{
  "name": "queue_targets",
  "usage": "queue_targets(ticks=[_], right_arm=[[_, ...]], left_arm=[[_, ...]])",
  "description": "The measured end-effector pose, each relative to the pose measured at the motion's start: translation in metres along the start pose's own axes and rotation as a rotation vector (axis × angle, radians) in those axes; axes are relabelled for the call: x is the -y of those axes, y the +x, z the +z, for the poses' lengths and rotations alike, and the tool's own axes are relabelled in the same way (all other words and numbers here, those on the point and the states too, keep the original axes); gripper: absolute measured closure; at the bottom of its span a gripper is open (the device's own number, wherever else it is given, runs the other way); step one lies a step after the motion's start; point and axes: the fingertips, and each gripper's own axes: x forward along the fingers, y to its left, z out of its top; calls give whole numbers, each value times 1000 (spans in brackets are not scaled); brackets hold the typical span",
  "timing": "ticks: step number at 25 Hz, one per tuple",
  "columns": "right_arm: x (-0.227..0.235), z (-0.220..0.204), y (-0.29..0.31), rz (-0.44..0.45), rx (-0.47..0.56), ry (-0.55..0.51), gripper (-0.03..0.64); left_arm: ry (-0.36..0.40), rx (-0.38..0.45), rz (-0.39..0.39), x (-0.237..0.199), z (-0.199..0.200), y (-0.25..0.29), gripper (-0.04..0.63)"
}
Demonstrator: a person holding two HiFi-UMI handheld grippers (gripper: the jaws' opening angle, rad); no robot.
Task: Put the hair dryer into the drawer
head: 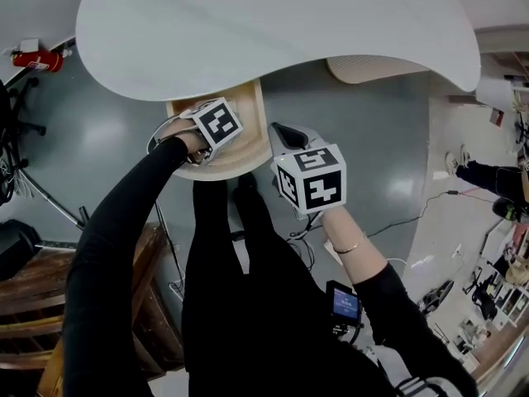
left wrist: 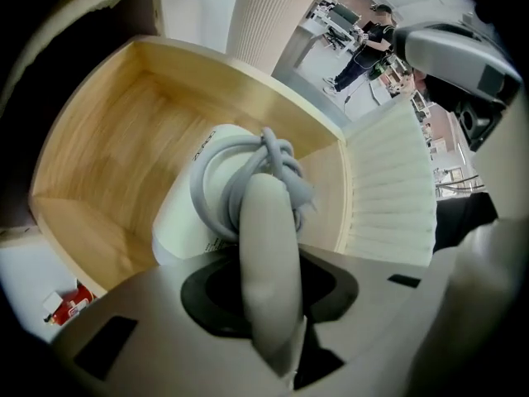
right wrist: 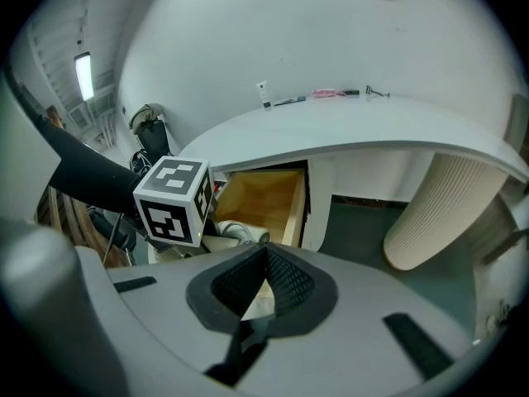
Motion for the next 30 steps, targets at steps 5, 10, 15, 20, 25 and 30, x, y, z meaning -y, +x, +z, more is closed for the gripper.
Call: queue_targets(ticks=[5, 10, 15, 20, 25, 30], right_arm=[[4, 4, 0, -3, -6, -18, 615], [8, 8, 2, -4, 1, -9, 615], [9, 4, 4, -16, -6, 11, 615], [8, 3, 9, -13, -24, 0, 615], [10, 4, 12, -11, -38, -19, 615], [3, 5, 20, -9, -56, -32, 615]], left_arm=[[40, -26, 18, -3, 12, 7, 470], [99, -58, 85, -12, 16, 14, 470], [162, -41, 127, -16, 20, 22, 471], [167, -11, 145, -22, 25, 22, 469], [177, 16, 182, -25, 36, 23, 469], [171, 75, 206, -31, 44, 24, 469]])
